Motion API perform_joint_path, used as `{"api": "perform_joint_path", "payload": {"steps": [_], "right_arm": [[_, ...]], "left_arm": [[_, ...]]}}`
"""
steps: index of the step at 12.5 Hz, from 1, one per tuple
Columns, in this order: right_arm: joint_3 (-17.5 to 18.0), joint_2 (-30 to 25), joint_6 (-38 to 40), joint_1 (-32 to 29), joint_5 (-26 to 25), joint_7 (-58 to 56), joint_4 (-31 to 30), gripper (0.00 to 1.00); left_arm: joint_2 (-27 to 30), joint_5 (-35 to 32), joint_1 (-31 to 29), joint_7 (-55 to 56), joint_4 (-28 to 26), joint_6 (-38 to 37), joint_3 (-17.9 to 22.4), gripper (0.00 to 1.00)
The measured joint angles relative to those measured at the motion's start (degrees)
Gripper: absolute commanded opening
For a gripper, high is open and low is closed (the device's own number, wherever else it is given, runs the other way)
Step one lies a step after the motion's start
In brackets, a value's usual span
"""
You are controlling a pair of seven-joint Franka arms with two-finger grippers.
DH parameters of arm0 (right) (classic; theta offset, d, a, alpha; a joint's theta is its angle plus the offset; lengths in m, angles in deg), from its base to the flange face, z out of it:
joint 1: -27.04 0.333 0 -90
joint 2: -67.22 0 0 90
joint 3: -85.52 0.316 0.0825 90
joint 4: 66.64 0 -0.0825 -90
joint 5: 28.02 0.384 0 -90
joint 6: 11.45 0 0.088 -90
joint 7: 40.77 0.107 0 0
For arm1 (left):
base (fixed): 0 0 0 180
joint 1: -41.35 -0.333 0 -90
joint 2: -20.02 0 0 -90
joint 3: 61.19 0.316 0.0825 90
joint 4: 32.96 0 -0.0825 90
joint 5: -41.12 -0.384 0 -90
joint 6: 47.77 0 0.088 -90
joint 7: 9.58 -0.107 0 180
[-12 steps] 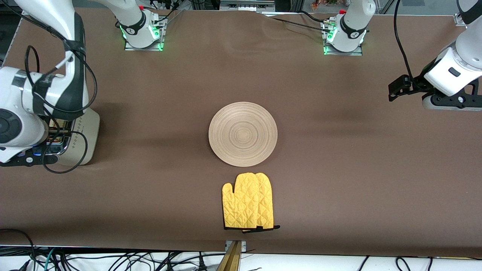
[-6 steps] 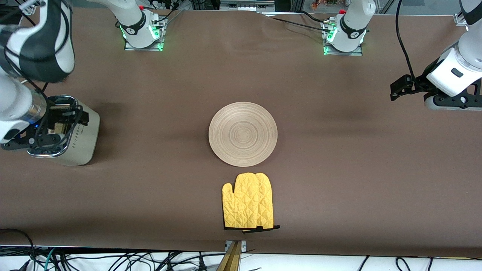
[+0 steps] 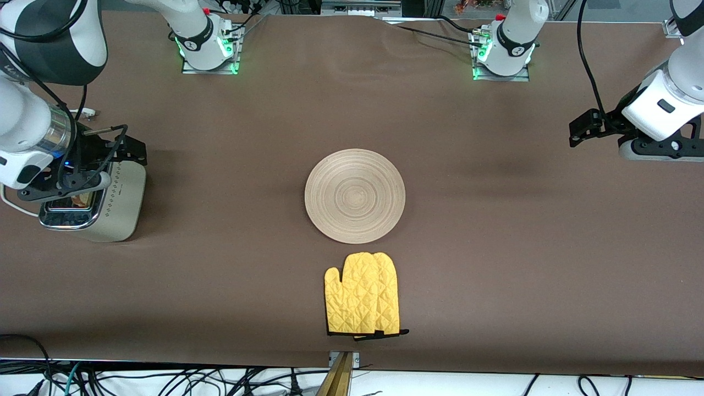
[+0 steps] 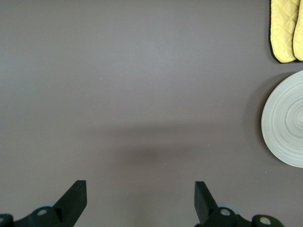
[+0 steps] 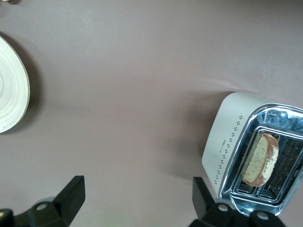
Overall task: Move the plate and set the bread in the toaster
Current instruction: 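Open the right gripper and raise it away from the toaster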
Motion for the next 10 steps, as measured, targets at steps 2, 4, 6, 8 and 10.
{"api": "perform_joint_path", "payload": {"steps": [2, 4, 6, 8, 10], "right_arm": [[5.8, -0.4, 0.3, -4.2, -0.2, 1.2, -0.1, 1.00], [18.6, -2.2, 0.6, -15.4, -2.6, 2.7, -0.5, 1.00], [29.3, -5.8, 0.5, -25.3, -5.8, 4.2, -3.1, 1.00], [33.6, -9.7, 0.5, -29.1, -7.2, 4.6, -6.3, 1.00], [35.9, -11.9, 0.3, -30.7, -9.3, 4.6, -8.2, 1.00]], "left_arm": [[0.0, 0.0, 0.0, 0.0, 0.0, 0.0, 0.0, 1.00], [0.0, 0.0, 0.1, 0.0, 0.0, 0.0, 0.0, 1.00], [0.0, 0.0, 0.1, 0.0, 0.0, 0.0, -0.1, 1.00], [0.0, 0.0, 0.1, 0.0, 0.0, 0.0, -0.1, 1.00], [0.0, 0.0, 0.1, 0.0, 0.0, 0.0, -0.1, 1.00]]}}
